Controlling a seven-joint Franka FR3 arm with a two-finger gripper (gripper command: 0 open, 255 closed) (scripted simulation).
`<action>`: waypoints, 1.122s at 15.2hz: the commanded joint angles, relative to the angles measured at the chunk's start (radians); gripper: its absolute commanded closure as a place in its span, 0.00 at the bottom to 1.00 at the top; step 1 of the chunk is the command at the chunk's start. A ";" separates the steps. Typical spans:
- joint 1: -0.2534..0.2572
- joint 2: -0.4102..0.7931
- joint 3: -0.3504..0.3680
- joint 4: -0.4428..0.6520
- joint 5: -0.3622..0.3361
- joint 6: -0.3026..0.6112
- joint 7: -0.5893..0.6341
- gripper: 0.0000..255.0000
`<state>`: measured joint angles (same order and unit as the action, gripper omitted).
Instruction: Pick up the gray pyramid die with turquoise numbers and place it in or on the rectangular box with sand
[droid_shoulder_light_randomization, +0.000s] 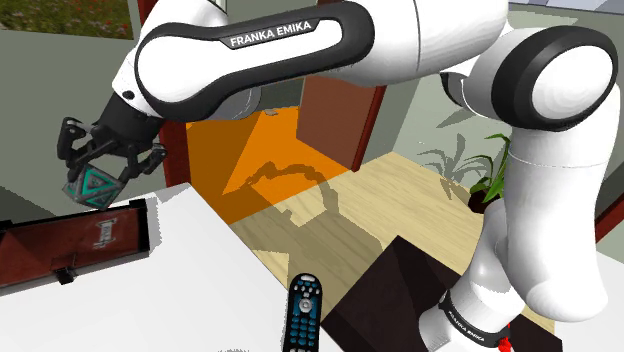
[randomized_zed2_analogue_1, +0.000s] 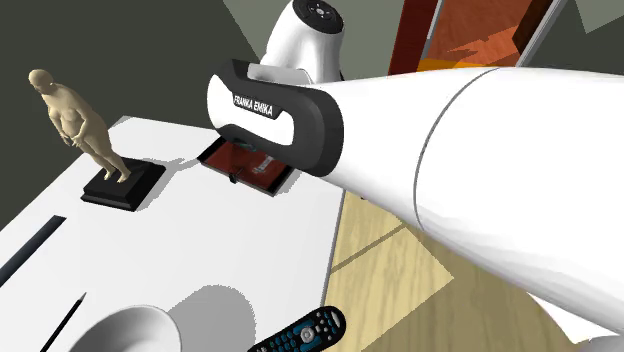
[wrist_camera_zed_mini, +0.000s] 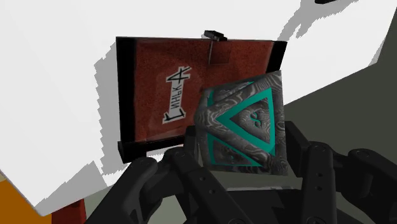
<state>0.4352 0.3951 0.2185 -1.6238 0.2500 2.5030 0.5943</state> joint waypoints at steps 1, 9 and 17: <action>0.009 0.092 -0.013 0.149 -0.029 -0.057 0.016 1.00; 0.016 0.213 -0.020 0.268 -0.043 -0.058 0.007 1.00; 0.012 0.250 -0.014 0.218 -0.032 0.026 -0.019 1.00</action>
<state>0.4486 0.6410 0.2034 -1.3965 0.2161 2.5157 0.5802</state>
